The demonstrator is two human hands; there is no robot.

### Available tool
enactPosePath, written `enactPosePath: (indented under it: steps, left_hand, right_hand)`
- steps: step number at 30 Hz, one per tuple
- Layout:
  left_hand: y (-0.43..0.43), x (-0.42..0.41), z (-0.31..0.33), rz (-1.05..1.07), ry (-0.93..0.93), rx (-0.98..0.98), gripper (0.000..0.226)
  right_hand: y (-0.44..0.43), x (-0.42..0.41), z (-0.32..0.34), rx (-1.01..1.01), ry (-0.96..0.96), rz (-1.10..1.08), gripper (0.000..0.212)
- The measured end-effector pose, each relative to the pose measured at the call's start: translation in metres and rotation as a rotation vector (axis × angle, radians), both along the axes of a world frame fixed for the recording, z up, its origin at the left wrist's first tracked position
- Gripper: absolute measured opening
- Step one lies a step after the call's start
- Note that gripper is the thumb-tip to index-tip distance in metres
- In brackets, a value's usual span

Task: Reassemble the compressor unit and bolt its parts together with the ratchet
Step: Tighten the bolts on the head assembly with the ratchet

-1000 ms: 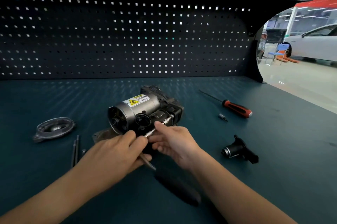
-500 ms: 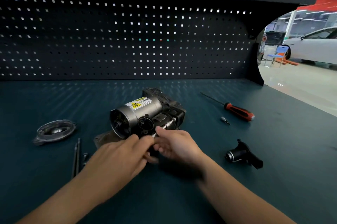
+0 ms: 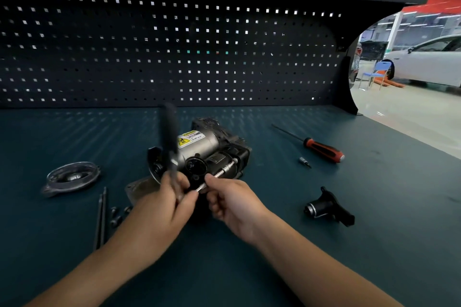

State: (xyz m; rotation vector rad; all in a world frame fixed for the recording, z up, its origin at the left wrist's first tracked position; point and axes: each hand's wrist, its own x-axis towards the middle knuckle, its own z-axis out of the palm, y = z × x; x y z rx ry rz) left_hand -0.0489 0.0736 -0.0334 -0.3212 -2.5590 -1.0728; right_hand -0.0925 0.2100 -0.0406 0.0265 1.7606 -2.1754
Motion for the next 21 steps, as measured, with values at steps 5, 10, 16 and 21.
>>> enactPosePath:
  steps: [5,10,16,21]
  left_hand:
    - [0.002,0.008,0.006,0.073,0.253,-0.724,0.039]
    - [0.002,-0.003,-0.008,-0.039,-0.054,0.311,0.018]
    - [-0.006,-0.010,-0.014,-0.052,-0.118,0.388,0.016]
    - [-0.020,-0.011,0.001,-0.033,0.457,-0.787,0.015]
  right_hand:
    - [0.001,0.001,0.000,-0.015,0.042,0.009,0.033]
    - [0.006,0.003,0.003,0.022,0.011,0.126,0.029]
    - [0.002,0.004,0.000,-0.039,0.041,0.081,0.025]
    - [0.000,0.004,0.005,-0.070,0.024,0.065,0.027]
